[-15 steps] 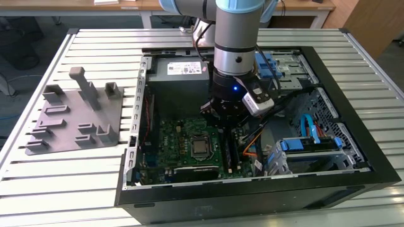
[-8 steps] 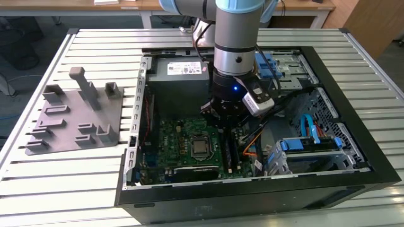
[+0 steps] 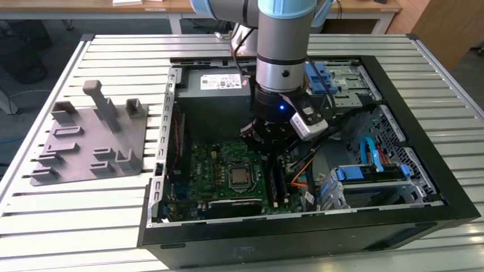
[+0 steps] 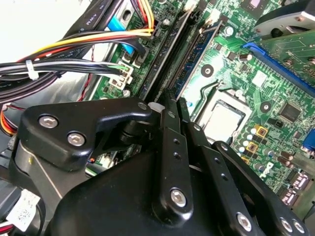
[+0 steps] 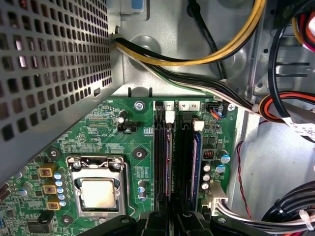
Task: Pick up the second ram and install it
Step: 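Insert the second ram into the second slot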
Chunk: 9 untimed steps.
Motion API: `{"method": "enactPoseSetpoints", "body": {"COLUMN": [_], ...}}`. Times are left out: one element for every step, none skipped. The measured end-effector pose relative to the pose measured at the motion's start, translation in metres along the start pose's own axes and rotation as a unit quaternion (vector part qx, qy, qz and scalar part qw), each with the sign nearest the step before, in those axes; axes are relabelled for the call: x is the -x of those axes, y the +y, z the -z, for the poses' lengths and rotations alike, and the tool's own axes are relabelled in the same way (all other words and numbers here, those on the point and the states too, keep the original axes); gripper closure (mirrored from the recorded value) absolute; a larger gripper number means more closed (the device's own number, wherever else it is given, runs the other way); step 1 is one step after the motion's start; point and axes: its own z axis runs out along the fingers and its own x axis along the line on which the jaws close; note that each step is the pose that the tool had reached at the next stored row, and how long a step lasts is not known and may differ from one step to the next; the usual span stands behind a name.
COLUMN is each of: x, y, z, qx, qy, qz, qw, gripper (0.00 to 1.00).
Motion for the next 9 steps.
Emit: {"method": "enactPoseSetpoints", "body": {"x": [0.0000,0.0000,0.0000,0.0000,0.0000,0.0000,0.0000,0.0000,0.0000], "y": [0.0000,0.0001,0.0001,0.0001,0.0002,0.0002,0.0002,0.0002,0.0000], "z": [0.0000,0.0000,-0.0001,-0.0002,-0.0003,-0.0003,-0.0004,-0.0004,0.0000], "qx": [0.0000,0.0000,0.0000,0.0001,0.0002,0.0002,0.0002,0.0001,0.0000], "qy": [0.0000,0.0000,0.0000,0.0000,0.0000,0.0000,0.0000,0.0000,0.0000], "qz": [0.000,0.000,0.000,0.000,0.000,0.000,0.000,0.000,0.000], "qw": [1.0000,1.0000,1.0000,1.0000,1.0000,1.0000,1.0000,1.0000,1.0000], "gripper": [0.86,0.86,0.86,0.86,0.86,0.85,0.85,0.79,0.79]}}
